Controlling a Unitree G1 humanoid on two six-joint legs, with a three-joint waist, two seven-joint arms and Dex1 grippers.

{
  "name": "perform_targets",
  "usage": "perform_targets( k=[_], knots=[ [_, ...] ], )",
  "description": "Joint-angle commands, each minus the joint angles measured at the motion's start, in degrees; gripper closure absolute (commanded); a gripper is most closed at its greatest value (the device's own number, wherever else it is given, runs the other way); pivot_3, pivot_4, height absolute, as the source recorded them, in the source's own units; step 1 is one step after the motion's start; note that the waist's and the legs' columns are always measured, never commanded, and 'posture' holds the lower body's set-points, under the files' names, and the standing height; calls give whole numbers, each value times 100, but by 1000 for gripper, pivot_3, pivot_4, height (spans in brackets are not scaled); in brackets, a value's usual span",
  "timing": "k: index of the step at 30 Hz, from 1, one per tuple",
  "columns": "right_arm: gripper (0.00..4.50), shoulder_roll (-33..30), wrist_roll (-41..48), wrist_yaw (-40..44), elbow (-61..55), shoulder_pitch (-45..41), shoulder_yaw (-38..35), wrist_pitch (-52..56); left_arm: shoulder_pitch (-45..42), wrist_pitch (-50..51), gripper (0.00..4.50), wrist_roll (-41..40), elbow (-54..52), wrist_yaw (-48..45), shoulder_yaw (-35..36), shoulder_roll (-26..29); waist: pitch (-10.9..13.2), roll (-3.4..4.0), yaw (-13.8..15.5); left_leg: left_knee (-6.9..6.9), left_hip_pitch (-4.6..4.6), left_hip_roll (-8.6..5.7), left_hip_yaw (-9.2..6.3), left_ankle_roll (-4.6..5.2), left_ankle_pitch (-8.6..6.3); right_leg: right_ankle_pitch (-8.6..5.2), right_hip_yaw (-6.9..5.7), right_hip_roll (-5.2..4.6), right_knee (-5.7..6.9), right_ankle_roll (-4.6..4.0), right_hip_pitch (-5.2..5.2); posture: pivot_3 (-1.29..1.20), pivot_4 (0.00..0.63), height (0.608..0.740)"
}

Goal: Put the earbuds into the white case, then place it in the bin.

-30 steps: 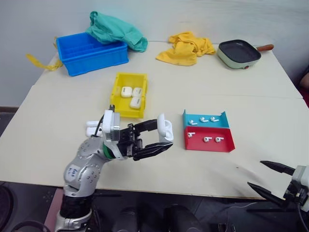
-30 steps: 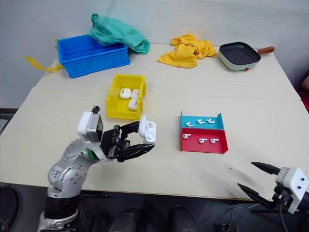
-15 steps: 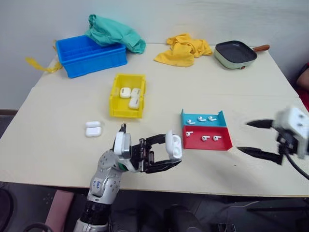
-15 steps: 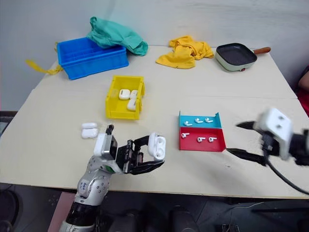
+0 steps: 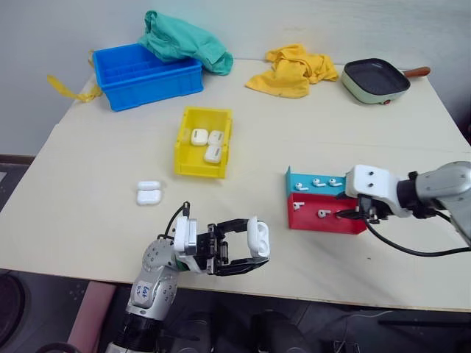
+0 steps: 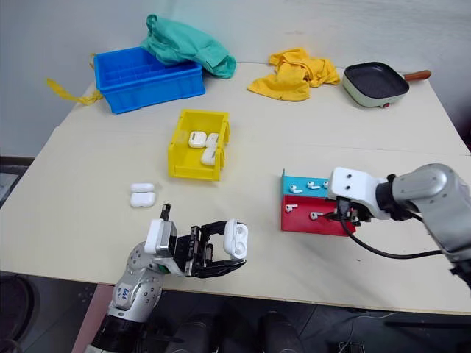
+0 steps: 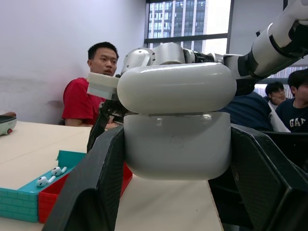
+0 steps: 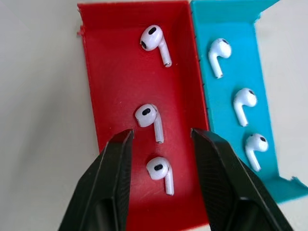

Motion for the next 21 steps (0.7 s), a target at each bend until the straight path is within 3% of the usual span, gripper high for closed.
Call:
perform_targets(
  k=[1,21],
  knots=[
    [2675,16,-357,220,141,-163,96,-256,15,-71,1722,-6,-153,42,-46,31,0,0,-1,1,0,0,0,0,0,0,0,0,0,0,0,0,150,740],
    [2675,531,-1329,792,1272,-584,296,-1219,82,-33,1722,-38,-366,105,-234,197,-1,1,-138,34,1,0,0,0,0,0,-2,0,37,0,1,0,150,740]
  ],
)
